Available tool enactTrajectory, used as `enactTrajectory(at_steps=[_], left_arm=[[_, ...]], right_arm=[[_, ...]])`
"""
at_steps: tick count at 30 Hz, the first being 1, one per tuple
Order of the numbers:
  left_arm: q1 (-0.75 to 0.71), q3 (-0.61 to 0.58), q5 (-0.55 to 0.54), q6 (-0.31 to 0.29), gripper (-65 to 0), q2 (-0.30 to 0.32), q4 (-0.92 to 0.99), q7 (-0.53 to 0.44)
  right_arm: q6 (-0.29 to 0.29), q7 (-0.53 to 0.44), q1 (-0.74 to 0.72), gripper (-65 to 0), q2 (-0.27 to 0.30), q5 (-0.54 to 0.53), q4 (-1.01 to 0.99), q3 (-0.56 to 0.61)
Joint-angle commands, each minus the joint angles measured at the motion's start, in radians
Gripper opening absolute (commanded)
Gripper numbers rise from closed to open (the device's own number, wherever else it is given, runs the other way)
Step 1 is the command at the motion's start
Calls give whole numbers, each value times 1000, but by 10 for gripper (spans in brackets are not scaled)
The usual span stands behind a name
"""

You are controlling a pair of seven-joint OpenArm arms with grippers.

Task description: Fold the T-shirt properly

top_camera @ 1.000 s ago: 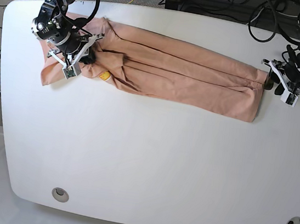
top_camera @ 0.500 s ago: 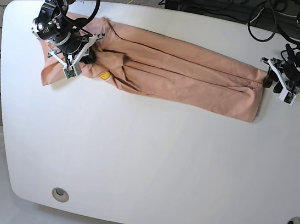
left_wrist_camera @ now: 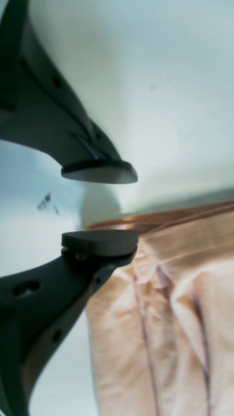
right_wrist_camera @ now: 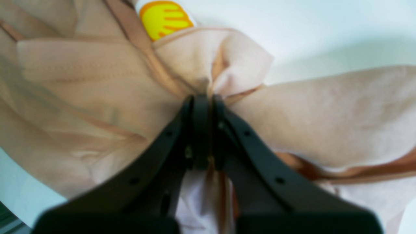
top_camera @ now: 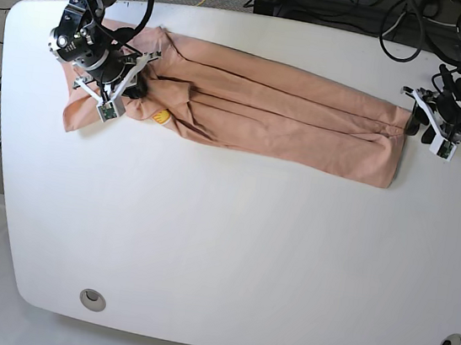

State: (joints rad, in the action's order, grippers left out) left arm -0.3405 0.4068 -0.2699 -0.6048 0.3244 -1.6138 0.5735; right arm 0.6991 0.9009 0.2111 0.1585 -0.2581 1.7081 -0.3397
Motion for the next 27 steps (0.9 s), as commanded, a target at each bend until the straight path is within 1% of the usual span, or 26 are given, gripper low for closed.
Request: enactTrajectory(at_steps=[1, 8, 18, 27], left_arm=[[9, 15, -27, -6, -433, 16, -28, -12], [14, 21, -43, -9, -433, 16, -33, -6], [25, 12, -13, -4, -435, 8, 18, 2], [23, -28, -10, -6, -436, -7, 1, -5]], right_arm=[[-1, -13, -9, -646, 10, -2, 12, -5], [-1, -13, -10, -650, 10, -3, 12, -3], [-1, -20, -11, -650, 8, -2, 10, -2], [-1, -17, -14, -650, 9, 1, 15, -3]])
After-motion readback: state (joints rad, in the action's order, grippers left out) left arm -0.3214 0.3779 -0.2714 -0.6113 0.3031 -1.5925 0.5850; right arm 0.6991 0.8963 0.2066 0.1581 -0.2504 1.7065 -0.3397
